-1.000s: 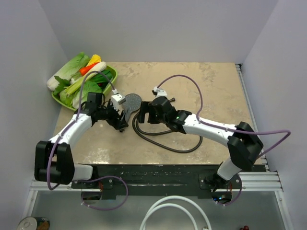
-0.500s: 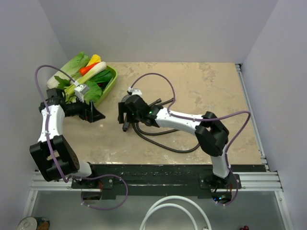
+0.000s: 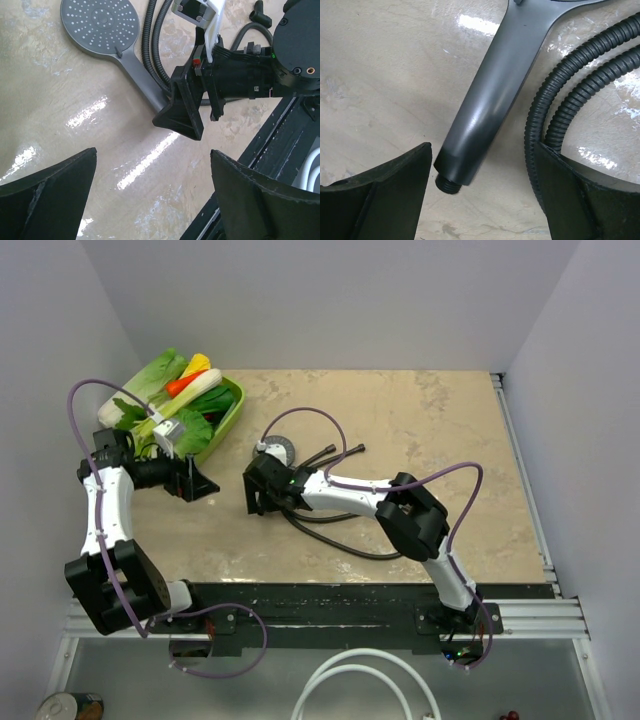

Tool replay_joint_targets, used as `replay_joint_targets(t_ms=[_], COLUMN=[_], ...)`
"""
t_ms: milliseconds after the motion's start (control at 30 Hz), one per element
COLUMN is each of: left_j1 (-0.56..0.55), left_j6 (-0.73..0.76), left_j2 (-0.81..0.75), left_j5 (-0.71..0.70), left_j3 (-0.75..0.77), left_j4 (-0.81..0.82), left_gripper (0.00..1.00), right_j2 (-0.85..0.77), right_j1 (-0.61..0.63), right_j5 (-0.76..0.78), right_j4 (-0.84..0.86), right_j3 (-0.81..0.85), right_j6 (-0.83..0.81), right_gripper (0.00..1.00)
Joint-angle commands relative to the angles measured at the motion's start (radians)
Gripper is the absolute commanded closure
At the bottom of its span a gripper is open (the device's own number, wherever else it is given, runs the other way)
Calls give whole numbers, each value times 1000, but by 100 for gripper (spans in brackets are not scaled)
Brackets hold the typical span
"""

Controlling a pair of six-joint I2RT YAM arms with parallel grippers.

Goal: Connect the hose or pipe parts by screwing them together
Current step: Pick up the bathroom fixture from the center of the board.

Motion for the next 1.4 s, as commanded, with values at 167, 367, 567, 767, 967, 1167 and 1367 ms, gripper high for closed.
replay_joint_targets(t_ms=[167, 367, 567, 767, 967, 1167, 1367], left_j1=[11, 11, 13, 13, 11, 10, -55], left_j6=[37, 28, -1, -6, 55, 221, 411], left_j2=[-15, -16, -19, -37, -58, -101, -320], left_j5=[32, 32, 32, 23, -20, -46, -76], left_j3=[2, -12, -40, -75, -87, -156, -390], left_j4=[-16, -5, 29, 50, 59, 93, 404], left_gripper=[0, 0, 0, 0, 0, 0, 0], right_j2=[20, 48, 54, 74, 39, -67, -214], right_j1=[3, 3, 3, 5, 5, 3, 3], right_j5=[30, 28, 45, 45, 82, 95, 36], right_j4=[-6, -17, -43, -55, -35, -17, -9], right_j3=[78, 91, 93, 95, 35, -46, -139], right_j6=[24, 32, 26, 29, 15, -22, -83], right_gripper=[18, 30, 43, 59, 97, 100, 100])
